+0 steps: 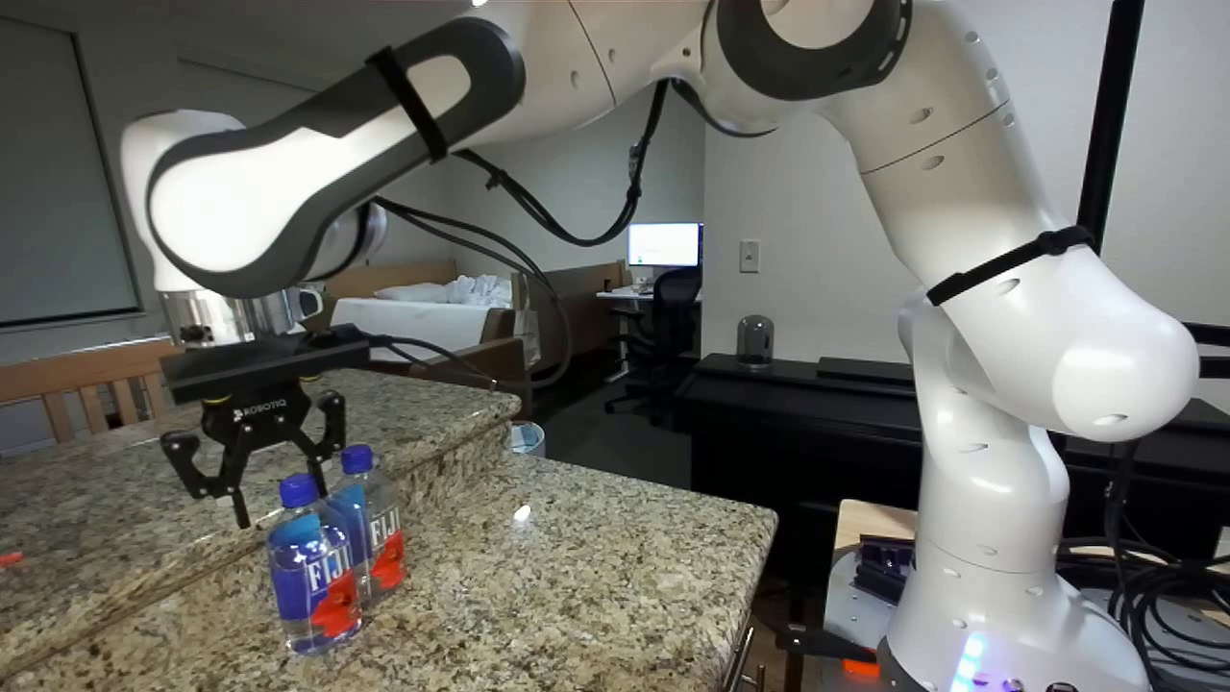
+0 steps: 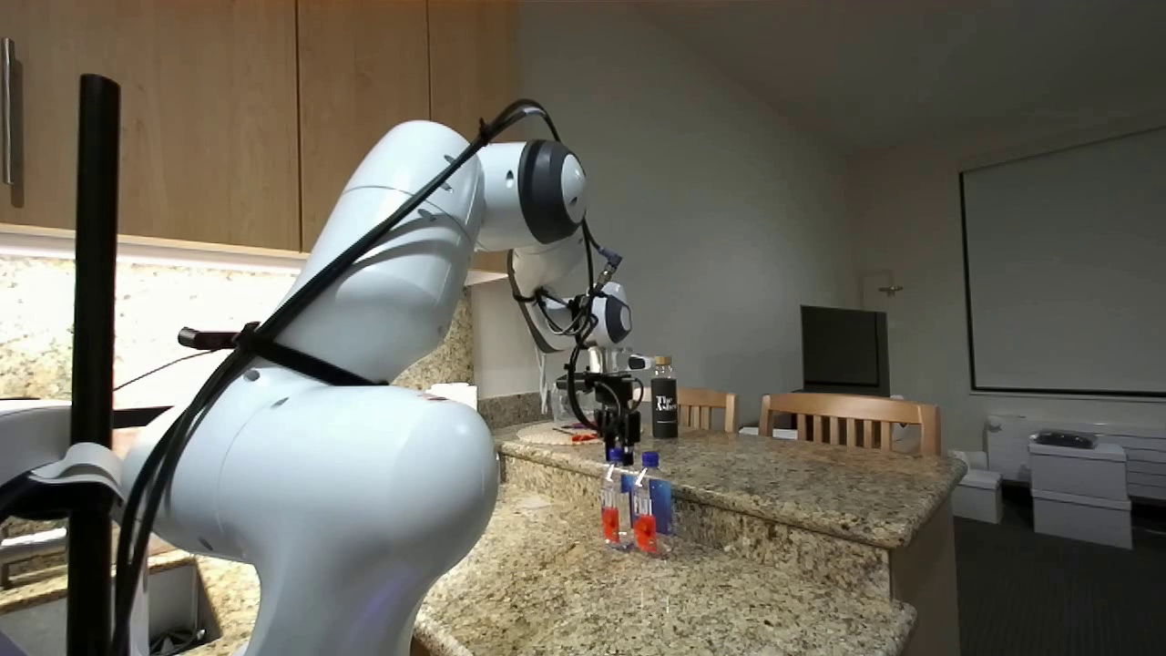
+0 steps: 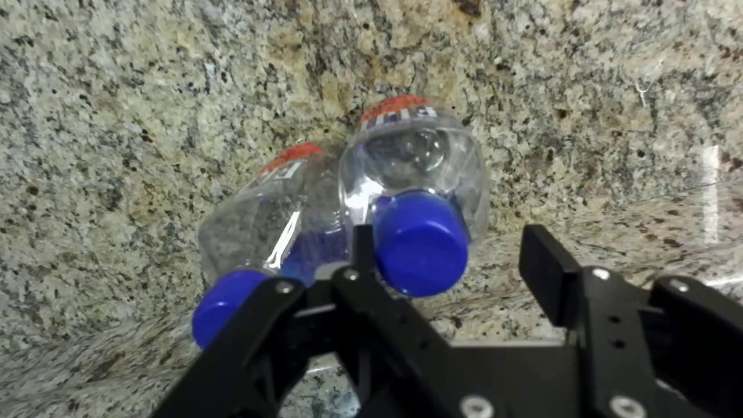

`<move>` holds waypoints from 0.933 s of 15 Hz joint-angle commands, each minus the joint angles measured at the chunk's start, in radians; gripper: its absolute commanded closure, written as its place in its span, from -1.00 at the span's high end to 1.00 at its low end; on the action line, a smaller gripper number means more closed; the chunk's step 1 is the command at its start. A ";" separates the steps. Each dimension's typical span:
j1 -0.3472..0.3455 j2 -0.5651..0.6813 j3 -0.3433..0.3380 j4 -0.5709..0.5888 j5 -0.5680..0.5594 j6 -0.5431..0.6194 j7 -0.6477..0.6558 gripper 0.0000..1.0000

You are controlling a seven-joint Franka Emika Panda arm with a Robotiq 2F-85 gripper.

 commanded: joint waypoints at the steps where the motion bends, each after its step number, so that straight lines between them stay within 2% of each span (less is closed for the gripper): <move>1: -0.016 -0.027 0.017 -0.017 -0.013 -0.024 -0.006 0.93; 3: -0.027 -0.031 0.029 -0.023 0.005 -0.017 -0.045 1.00; 7: -0.047 -0.038 0.049 -0.033 0.025 -0.005 -0.131 1.00; 12: -0.055 -0.041 0.051 -0.033 0.026 -0.024 -0.178 1.00; 13: -0.055 -0.040 0.050 -0.032 0.025 -0.028 -0.181 0.50; 14: -0.055 -0.040 0.049 -0.032 0.023 -0.032 -0.182 0.47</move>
